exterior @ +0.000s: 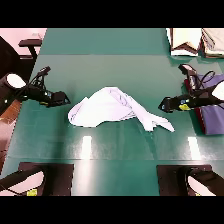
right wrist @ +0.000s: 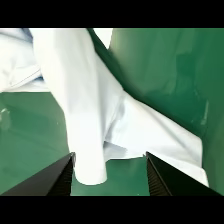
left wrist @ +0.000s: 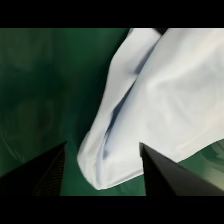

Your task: Fold the shirts.

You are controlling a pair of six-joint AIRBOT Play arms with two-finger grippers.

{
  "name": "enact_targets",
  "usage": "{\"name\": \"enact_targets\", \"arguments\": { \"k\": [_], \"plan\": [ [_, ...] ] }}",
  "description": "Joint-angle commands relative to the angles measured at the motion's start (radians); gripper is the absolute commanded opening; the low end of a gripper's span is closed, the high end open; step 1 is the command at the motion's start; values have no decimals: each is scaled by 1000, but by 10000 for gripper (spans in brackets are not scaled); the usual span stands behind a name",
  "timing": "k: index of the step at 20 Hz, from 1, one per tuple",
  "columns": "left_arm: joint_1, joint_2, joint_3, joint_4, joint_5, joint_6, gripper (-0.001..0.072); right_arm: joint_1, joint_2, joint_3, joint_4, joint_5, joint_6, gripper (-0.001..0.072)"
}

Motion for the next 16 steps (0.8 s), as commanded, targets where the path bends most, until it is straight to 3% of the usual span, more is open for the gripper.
{"name": "enact_targets", "arguments": {
  "k": [1,10,12,13,14,16],
  "plan": [
    [31,0,-64,33,-31,15,558,28,-76,-21,63,0,-33,516],
    [27,0,-179,-63,70,55,555,126,-303,-31,59,-74,-48,501],
    [27,0,-179,-105,92,68,552,126,-303,-30,60,-88,-48,412],
    [26,0,-180,-116,108,68,475,126,-303,-31,60,-99,-48,407],
    [13,0,-182,-114,125,68,477,126,-303,-31,60,-106,-48,406],
    [-34,-6,-187,-110,151,67,477,126,-303,-30,60,-107,-48,243]
  ]
}}
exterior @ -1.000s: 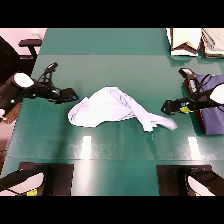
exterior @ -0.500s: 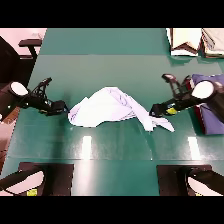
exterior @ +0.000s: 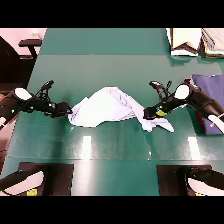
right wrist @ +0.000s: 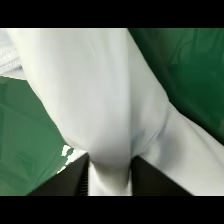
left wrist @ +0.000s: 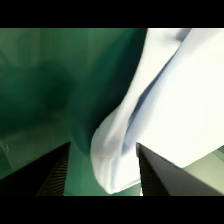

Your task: Fold the shirts.

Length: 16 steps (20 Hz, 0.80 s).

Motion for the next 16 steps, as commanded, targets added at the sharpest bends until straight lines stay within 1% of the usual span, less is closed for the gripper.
{"name": "enact_targets", "arguments": {
  "k": [1,2,3,4,5,7,9,11,13,16],
  "plan": [
    [-69,-11,-6,-23,66,6,476,2,-6,0,0,-14,0,170],
    [-97,-16,-6,-16,93,5,436,2,-6,1,-2,-14,0,66],
    [-113,-15,-3,-10,113,6,106,2,-5,8,-10,-10,0,19],
    [-113,-15,6,-11,120,4,27,1,3,27,-17,-4,0,19],
    [-100,-12,30,-6,113,4,26,1,19,54,-56,-1,0,18],
    [-48,16,129,-5,64,2,26,1,79,146,-198,29,3,18],
    [16,93,263,0,56,6,25,0,164,273,-353,90,9,18],
    [71,188,411,0,56,7,26,-2,246,407,-446,153,9,17],
    [101,274,551,0,56,24,26,-19,323,523,-451,171,8,18],
    [101,375,721,0,59,34,26,-55,435,647,-449,173,12,18]
  ]
}}
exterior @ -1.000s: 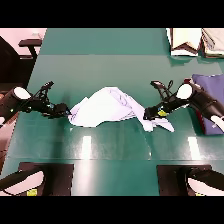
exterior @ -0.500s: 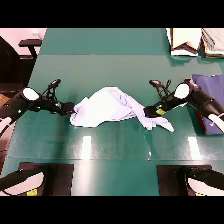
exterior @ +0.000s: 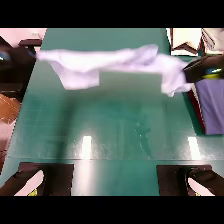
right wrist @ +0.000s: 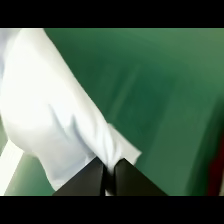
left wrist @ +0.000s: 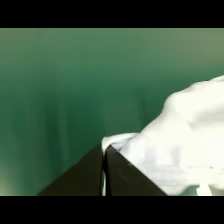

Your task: Fold the shirts.

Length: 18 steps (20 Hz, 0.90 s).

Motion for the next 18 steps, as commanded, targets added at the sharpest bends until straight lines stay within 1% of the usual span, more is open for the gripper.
{"name": "enact_targets", "arguments": {
  "k": [1,4,6,8,10,12,13,14,15,16,17,18],
  "plan": [
    [21,114,208,5,5,12,26,-37,123,153,-50,25,5,17],
    [21,121,287,-6,-31,10,26,-39,171,174,-44,38,26,17],
    [20,113,253,-10,-78,10,26,-13,182,95,-44,42,59,18],
    [20,107,135,-11,-93,10,26,13,177,-41,-45,35,121,18],
    [20,107,-32,-5,-71,11,26,41,172,-212,-44,-5,160,18],
    [21,106,-240,-6,24,54,27,72,172,-381,-44,-89,220,18],
    [21,106,-343,-6,110,73,27,88,172,-447,-43,-130,247,18],
    [21,106,-427,-2,195,74,27,108,172,-503,-29,-164,258,18],
    [21,106,-483,-2,251,74,27,124,172,-548,6,-196,263,18],
    [21,103,-518,-3,281,74,28,139,172,-582,40,-227,267,18],
    [21,92,-523,-3,270,74,76,154,172,-613,71,-262,273,18],
    [21,82,-523,-5,254,70,327,167,172,-639,93,-293,287,18]
  ]
}}
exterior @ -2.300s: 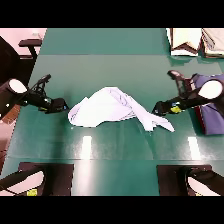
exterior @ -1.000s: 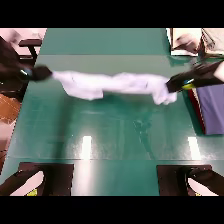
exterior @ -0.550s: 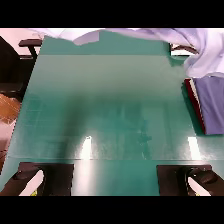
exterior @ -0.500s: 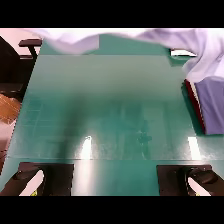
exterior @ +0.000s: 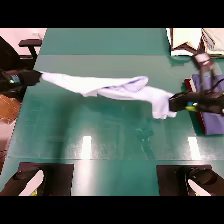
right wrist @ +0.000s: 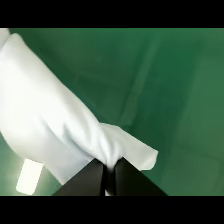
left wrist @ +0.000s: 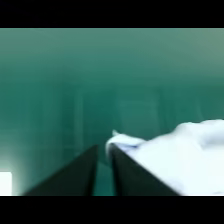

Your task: Fold the shirts.

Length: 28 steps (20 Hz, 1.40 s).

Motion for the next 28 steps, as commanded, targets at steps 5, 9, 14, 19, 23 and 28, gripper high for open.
{"name": "enact_targets", "arguments": {
  "k": [5,9,14,19,23,28],
  "plan": [
    [-8,-21,-97,-48,-113,-1,456,82,1,-192,98,-122,50,18],
    [-235,-23,-97,-133,-120,0,456,81,1,-193,98,-110,50,18],
    [-643,-172,-97,-313,27,-40,457,81,1,-193,99,-102,51,19],
    [-776,-394,-97,-634,107,-46,682,81,1,-193,99,-101,50,19],
    [-809,-499,-97,-812,138,-34,689,81,1,-193,98,-102,51,18],
    [-914,-564,-97,-994,279,28,689,81,1,-193,98,-102,51,19]
  ]
}}
